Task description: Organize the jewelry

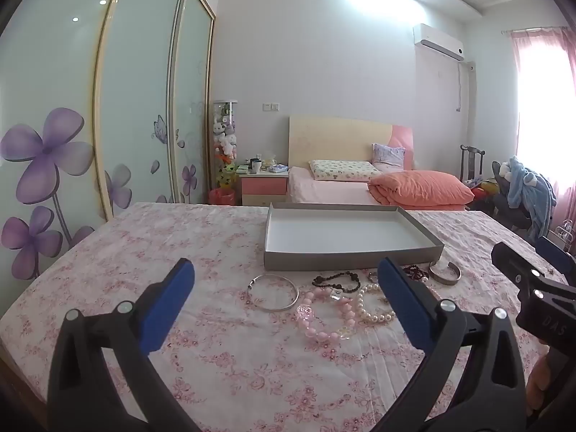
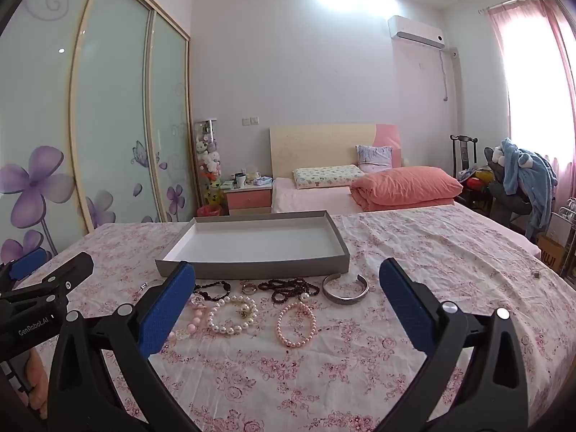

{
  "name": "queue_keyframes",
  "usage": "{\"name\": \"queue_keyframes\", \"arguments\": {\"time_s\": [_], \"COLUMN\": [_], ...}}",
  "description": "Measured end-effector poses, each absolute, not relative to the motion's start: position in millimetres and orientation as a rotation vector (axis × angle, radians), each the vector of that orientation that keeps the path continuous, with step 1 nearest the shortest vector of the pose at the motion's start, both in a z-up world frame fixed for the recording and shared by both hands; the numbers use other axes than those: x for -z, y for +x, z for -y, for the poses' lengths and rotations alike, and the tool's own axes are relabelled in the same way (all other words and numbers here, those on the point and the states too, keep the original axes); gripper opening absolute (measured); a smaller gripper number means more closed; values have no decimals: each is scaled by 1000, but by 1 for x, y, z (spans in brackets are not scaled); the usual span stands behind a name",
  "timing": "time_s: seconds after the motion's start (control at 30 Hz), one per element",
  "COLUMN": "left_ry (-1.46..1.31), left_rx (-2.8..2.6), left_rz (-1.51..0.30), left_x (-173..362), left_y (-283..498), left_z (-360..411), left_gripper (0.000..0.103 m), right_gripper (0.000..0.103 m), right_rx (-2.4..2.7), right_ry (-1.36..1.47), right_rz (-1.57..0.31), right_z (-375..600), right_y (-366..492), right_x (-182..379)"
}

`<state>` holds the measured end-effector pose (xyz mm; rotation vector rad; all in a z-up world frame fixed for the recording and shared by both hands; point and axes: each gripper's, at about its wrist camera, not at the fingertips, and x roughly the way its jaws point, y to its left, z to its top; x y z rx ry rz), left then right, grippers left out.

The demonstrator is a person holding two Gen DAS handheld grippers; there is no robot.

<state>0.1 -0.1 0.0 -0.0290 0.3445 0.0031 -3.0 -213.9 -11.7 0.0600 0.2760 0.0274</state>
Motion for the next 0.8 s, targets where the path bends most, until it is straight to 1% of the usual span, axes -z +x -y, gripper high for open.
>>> {"name": "queue_keyframes", "arguments": {"time_s": [0.8], "left_ry": [-23], "left_rx": [-3], "left_rz": [-345], "left_x": [0], "left_y": [0], "left_z": [1], "left_gripper": [99], "right_gripper": [101], "right_rx": [-26], "right_ry": [67], "right_rz": [-281], "right_z": [214], "right_y": [-2], "right_x": [13]}}
